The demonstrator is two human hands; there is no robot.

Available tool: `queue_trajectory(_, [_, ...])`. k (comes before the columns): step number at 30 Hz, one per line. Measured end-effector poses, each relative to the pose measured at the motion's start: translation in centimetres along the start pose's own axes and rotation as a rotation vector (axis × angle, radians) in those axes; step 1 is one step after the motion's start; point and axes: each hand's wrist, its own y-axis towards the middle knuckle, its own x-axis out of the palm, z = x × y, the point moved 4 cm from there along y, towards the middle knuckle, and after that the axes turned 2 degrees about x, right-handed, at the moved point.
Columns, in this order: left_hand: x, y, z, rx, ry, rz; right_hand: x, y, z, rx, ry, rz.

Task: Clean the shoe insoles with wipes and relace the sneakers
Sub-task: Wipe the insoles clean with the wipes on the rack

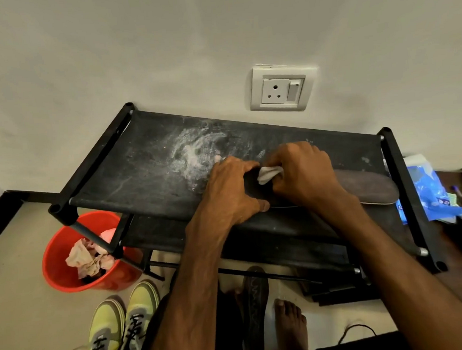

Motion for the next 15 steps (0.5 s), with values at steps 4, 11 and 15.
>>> queue_trajectory(4, [-0.1,-0.2,0.2,-0.015,-0.028,0.0,0.6,0.5,0.3,0.009,0.055,0.053])
queue_trajectory(11, [-0.2,-0.3,0.0,-0.022,-0.05,0.013,-1.2,-2.4,0.6,-0.117,0.014,-0.232])
queue_trajectory(15, [-0.3,-0.4,0.0,-0.023,-0.036,0.017,-2.1,-3.8,1.0,-0.126,0.019,-0.307])
